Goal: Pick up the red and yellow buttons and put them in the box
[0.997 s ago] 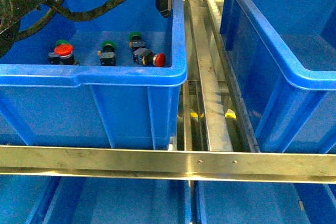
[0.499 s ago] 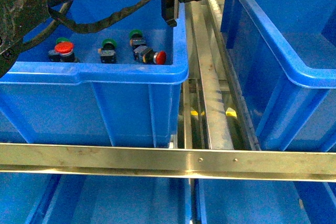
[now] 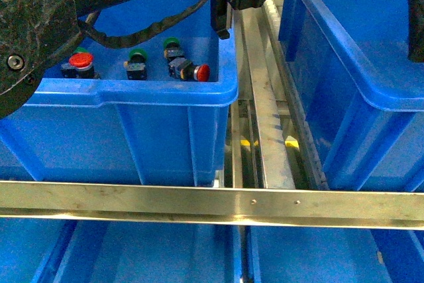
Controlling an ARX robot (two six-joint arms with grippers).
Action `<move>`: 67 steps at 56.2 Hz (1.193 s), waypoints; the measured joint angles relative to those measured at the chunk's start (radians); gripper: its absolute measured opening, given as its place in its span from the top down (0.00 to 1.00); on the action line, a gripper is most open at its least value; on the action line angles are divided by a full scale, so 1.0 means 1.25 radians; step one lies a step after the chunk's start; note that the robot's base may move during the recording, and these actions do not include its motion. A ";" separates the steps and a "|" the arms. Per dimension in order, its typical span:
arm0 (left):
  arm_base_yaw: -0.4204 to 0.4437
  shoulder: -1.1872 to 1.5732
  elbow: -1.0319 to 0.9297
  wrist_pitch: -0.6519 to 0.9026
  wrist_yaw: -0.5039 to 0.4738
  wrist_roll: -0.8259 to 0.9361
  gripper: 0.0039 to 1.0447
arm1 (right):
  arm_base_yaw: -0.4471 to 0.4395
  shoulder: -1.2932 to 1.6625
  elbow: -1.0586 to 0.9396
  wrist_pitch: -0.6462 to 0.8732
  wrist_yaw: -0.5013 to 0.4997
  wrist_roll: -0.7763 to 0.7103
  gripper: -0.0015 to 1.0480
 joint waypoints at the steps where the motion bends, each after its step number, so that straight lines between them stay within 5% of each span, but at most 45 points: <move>1: 0.000 0.000 0.002 0.000 0.000 0.000 0.69 | 0.005 0.003 0.002 0.000 0.002 0.000 0.06; 56: -0.055 0.107 0.060 -0.008 -0.020 0.001 0.69 | 0.056 -0.002 0.037 -0.054 0.025 -0.046 0.06; 67: -0.062 0.115 0.081 -0.013 -0.020 0.001 0.69 | 0.051 -0.011 0.033 -0.080 0.026 -0.056 0.33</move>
